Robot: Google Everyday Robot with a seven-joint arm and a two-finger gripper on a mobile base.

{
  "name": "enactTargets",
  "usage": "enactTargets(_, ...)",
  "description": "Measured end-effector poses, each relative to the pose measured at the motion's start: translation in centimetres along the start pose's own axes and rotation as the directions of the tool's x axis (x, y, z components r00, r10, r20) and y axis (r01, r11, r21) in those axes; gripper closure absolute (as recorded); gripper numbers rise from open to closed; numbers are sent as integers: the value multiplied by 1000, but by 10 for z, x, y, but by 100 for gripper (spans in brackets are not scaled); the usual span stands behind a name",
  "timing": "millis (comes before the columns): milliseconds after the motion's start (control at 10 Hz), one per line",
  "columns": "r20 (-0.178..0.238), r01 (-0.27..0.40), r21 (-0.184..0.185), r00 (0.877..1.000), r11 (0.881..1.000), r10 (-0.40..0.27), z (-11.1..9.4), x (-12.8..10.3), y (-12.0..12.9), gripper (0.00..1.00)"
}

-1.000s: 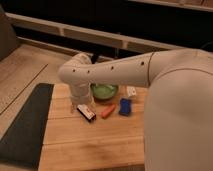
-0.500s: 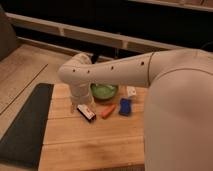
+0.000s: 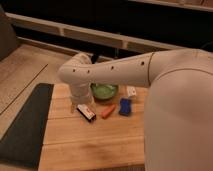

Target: Place the ceramic cup in the ceramic bowl

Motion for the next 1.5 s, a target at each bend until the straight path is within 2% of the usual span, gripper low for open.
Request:
enactTargets(1300, 0, 0, 0, 1000, 1000, 0, 0, 0, 0, 35)
enactTargets(1500, 25, 18, 9, 1000, 1000, -18, -2, -12, -5, 35)
